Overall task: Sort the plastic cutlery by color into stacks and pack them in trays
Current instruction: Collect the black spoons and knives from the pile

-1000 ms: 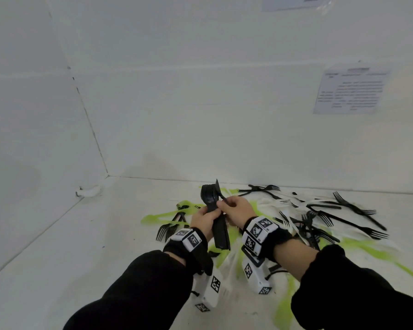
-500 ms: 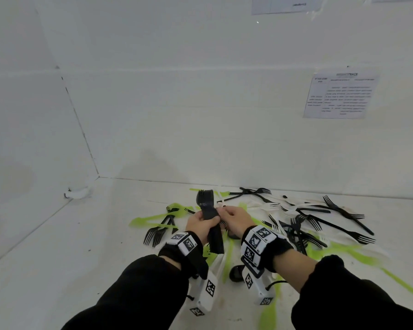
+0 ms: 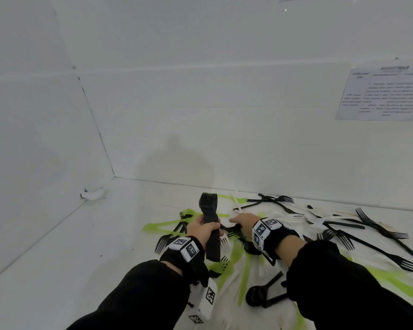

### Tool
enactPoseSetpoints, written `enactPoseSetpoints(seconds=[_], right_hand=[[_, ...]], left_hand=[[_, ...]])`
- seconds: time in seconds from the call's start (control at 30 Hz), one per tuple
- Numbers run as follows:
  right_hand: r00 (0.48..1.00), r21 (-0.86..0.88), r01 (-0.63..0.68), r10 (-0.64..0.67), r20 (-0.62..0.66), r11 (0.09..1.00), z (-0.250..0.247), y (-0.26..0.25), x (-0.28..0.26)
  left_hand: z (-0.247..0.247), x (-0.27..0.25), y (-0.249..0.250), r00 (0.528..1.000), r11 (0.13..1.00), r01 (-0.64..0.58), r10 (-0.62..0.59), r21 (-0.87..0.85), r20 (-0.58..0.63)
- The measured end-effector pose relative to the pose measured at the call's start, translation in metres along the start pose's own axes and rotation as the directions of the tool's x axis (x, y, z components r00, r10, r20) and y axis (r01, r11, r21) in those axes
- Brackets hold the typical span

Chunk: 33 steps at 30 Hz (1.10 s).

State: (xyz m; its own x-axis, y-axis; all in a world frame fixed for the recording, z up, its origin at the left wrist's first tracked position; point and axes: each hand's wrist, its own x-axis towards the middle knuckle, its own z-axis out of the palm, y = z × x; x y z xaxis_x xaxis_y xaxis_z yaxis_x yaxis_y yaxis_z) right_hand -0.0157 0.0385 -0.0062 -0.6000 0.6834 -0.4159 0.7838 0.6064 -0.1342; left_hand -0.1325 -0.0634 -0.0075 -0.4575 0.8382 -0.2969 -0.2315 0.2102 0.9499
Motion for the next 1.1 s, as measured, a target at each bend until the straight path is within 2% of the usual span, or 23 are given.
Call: enactPoseSetpoints(seconds=[0.07, 0.13, 0.27, 0.33, 0.4, 0.5, 0.57, 0.7, 0.87, 1.0, 1.1], right_hand=[[1.0, -0.08, 0.005, -0.004, 0.008, 0.997, 0.005, -0.001, 0.008], [0.999, -0.139, -0.01, 0.004, -0.04, 0.99, 0.008, -0.001, 0.012], [0.994, -0.201, -0.088, 0.074, -0.077, 0.976, 0.002, -0.002, 0.006], [0.996, -0.15, -0.079, 0.071, -0.057, 0.986, -0.001, 0.0, 0.0], [0.995, 0.011, -0.054, 0.055, -0.078, 0.998, -0.003, 0.005, -0.007], [0.986, 0.261, 0.012, 0.032, -0.164, 0.965, -0.004, 0.016, -0.017], [0.983, 0.332, 0.012, 0.049, -0.175, 0.943, -0.008, 0.023, -0.021], [0.996, 0.374, -0.062, 0.081, -0.035, 0.925, -0.016, 0.031, -0.037], [0.974, 0.264, 0.037, 0.024, -0.224, 0.964, -0.019, 0.039, -0.053], [0.94, 0.378, 0.092, 0.045, -0.338, 0.921, -0.029, 0.039, -0.07], [0.968, 0.352, 0.083, 0.009, -0.251, 0.932, -0.044, 0.038, -0.084]], left_hand=[[0.0, 0.004, 0.002, 1.0, 1.0, -0.009, 0.009, 0.005, 0.006], [0.0, 0.006, 0.002, 1.0, 1.0, -0.01, 0.01, 0.002, 0.008], [0.001, 0.006, 0.0, 1.0, 1.0, -0.001, 0.001, -0.002, 0.011], [0.003, 0.005, 0.0, 1.0, 1.0, -0.002, 0.002, 0.0, 0.013], [0.004, 0.003, -0.001, 1.0, 1.0, -0.008, 0.008, 0.002, 0.016], [0.004, 0.001, -0.001, 1.0, 1.0, -0.015, 0.015, 0.0, 0.016], [0.004, 0.0, -0.002, 1.0, 1.0, -0.018, 0.018, 0.005, 0.018], [0.006, -0.003, -0.005, 0.999, 1.0, -0.013, 0.013, 0.002, 0.031], [0.011, -0.01, -0.006, 0.998, 0.999, -0.021, 0.02, 0.026, 0.059], [0.017, -0.014, -0.005, 0.997, 0.996, -0.074, 0.072, 0.044, 0.039], [0.021, -0.015, -0.004, 0.992, 0.986, -0.122, 0.124, 0.111, -0.009]])
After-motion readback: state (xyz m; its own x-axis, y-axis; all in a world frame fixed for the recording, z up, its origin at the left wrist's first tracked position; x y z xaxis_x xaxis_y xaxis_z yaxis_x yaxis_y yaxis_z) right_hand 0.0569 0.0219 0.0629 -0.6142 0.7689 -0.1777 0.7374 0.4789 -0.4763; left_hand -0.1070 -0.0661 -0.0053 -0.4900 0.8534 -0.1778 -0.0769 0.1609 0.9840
